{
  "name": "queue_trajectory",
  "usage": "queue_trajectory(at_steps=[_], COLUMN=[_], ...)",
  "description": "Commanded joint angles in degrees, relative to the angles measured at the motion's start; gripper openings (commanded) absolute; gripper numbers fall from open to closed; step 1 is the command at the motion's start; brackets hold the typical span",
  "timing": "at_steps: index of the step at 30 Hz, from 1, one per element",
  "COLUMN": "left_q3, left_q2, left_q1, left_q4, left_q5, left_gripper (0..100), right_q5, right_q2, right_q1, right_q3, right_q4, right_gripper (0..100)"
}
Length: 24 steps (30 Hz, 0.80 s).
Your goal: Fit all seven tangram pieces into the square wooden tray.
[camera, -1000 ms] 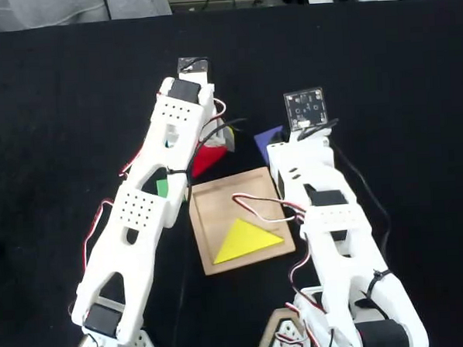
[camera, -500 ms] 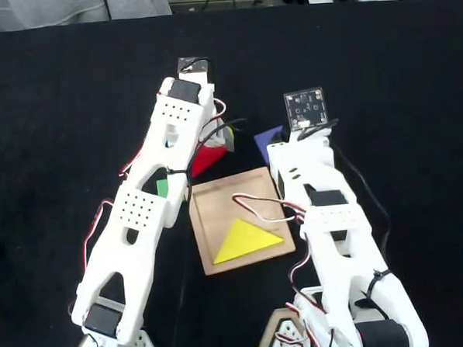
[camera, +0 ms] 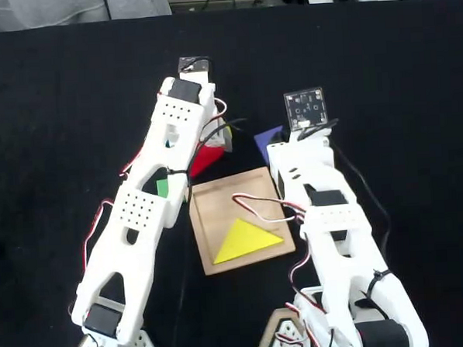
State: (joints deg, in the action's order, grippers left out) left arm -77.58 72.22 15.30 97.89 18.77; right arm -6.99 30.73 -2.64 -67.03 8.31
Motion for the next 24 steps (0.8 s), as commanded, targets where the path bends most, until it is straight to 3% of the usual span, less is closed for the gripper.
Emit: queue_trajectory(at_steps=[1, 12, 15, 19, 24], left_q3=[-0.57, -4.53, 0.31, 12.35, 20.53], left_q2=[-0.62, -7.56, -11.87, -21.54, -30.15], left_q1=[-0.57, 0.04, 1.63, 3.47, 2.86], left_q4=[-0.44, 3.16, 3.16, 3.08, 2.37], left_q5=[0.26, 0.35, 1.41, 8.62, 8.62], left_gripper=[21, 21, 21, 21, 21], right_q5=[-0.62, -0.62, -0.62, -0.62, -0.62], right_q2=[2.07, 2.15, 2.33, 2.33, 2.33], right_q1=[1.49, 1.58, 1.85, 1.85, 1.76], right_q3=[0.66, 0.66, 0.66, 0.66, 0.57], right_q4=[-1.23, -1.23, -1.23, -1.23, -1.23], right_gripper=[1.5, 1.5, 1.5, 1.5, 1.5])
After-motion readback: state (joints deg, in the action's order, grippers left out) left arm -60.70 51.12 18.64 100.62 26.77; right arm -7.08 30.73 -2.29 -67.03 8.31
